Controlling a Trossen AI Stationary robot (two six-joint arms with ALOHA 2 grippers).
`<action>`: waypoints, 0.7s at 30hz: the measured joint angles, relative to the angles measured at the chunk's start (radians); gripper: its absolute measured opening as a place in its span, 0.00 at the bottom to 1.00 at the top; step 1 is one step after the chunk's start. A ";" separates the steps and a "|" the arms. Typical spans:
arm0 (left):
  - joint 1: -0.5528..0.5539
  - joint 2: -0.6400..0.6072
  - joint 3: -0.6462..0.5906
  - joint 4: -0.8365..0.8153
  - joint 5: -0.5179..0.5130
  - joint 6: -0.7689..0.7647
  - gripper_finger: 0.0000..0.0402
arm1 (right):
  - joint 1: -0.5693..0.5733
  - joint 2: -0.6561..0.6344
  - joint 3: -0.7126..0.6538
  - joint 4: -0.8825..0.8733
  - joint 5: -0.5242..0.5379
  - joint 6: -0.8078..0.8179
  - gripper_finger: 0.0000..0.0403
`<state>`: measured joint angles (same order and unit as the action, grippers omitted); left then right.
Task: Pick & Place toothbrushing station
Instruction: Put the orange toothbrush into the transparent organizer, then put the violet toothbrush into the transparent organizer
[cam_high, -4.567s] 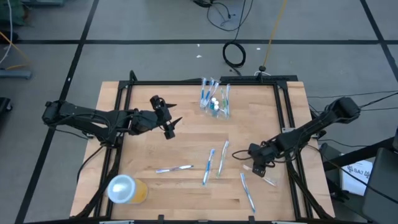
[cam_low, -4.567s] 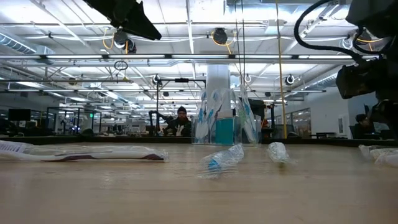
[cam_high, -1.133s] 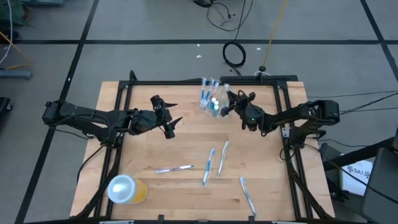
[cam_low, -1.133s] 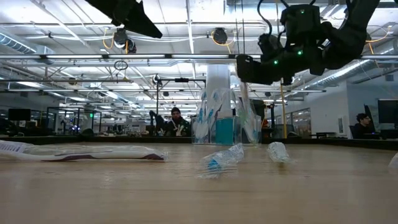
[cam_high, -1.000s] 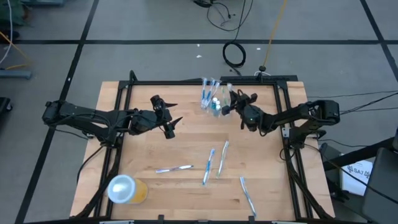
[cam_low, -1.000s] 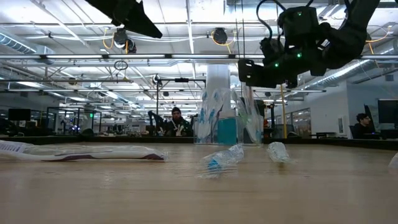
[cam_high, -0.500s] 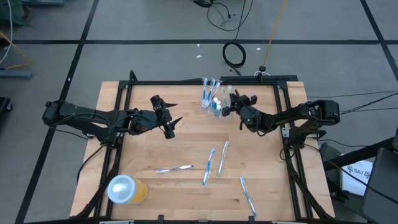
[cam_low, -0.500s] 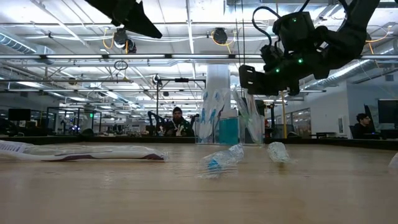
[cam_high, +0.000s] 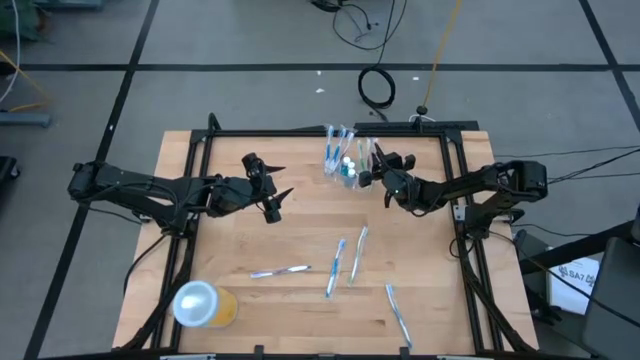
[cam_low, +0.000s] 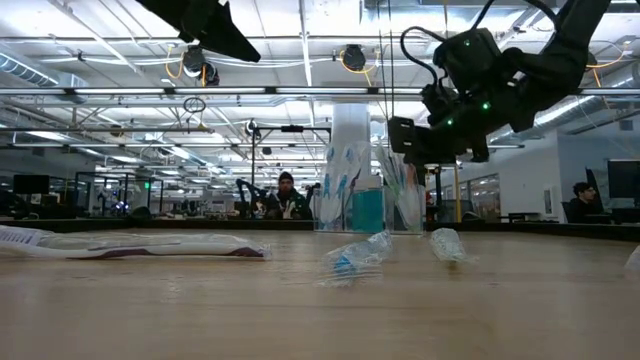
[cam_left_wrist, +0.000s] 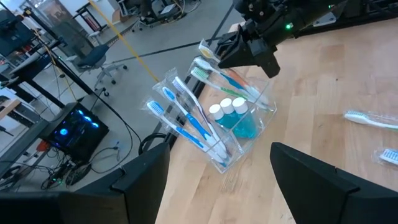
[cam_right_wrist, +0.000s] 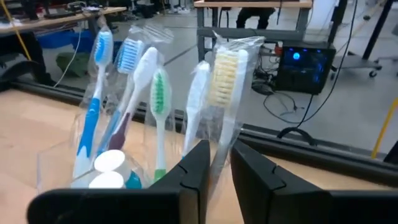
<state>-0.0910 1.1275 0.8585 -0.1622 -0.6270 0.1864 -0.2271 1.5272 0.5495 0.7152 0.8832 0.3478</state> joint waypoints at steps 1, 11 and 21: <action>0.000 0.000 0.000 0.000 0.000 0.000 0.70 | 0.002 -0.001 0.000 0.003 -0.005 -0.014 0.15; 0.000 0.000 0.000 -0.001 0.000 -0.011 0.70 | 0.032 -0.102 -0.001 -0.035 -0.049 -0.074 0.15; 0.000 0.000 0.000 -0.009 0.081 -0.119 0.70 | 0.074 -0.129 -0.001 -0.063 -0.049 -0.150 0.15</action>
<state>-0.0914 1.1271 0.8585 -0.1710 -0.5457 0.0676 -0.1528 1.3981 0.5488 0.6522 0.8341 0.1978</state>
